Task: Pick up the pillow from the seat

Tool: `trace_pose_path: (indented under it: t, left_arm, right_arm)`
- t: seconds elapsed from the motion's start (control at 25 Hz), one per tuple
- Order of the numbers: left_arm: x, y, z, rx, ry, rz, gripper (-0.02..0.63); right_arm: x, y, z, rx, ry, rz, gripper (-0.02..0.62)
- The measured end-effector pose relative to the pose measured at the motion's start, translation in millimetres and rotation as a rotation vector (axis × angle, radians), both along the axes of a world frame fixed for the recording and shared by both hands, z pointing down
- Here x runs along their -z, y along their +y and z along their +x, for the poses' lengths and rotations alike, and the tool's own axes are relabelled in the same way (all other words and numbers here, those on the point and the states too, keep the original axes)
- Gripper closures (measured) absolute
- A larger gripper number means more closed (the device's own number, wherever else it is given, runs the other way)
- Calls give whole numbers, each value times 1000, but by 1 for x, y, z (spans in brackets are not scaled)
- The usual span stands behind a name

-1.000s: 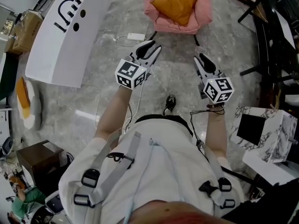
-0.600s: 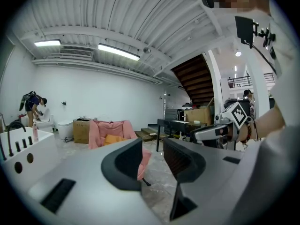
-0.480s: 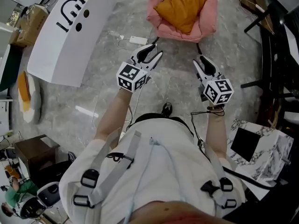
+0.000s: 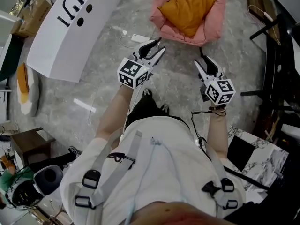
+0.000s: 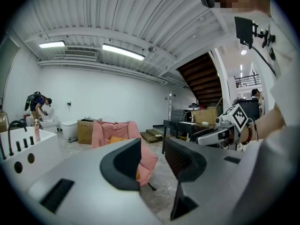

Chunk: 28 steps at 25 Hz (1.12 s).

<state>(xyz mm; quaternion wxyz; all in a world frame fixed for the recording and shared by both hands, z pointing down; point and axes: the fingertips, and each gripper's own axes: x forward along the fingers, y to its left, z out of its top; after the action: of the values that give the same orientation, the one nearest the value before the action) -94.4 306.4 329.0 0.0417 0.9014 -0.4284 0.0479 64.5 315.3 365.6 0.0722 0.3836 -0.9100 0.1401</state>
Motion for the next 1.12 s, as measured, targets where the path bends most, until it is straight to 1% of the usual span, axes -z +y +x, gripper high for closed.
trace_pose_path:
  t: [0.16, 0.28, 0.48, 0.6, 0.72, 0.88, 1.0, 1.12]
  left_arm:
    - [-4, -25, 2, -13, 10, 1, 445]
    - [-10, -46, 5, -38, 14, -15, 436]
    - [-19, -104, 2, -73, 12, -56, 414]
    - [-26, -142, 0, -115, 8, -91, 400]
    - [-32, -178, -2, -167, 5, -130, 381]
    - [-34, -217, -14, -204, 6, -149, 359]
    - [-38, -245, -19, -233, 19, -168, 333]
    - [-40, -268, -25, -263, 30, -185, 324]
  right_arm:
    - [-3, -21, 1, -10, 6, 3, 352]
    - [-7, -41, 3, -23, 7, -5, 345]
    - [-12, -95, -2, -37, 0, -29, 336]
    - [-18, -129, -11, -31, 5, -52, 313]
    - [-19, -164, -18, -51, -1, -63, 304]
    - [-23, -198, -38, -43, 46, -72, 282]
    - [-22, -224, -42, -71, 40, -84, 273]
    - [-22, -244, -44, -100, 33, -100, 259]
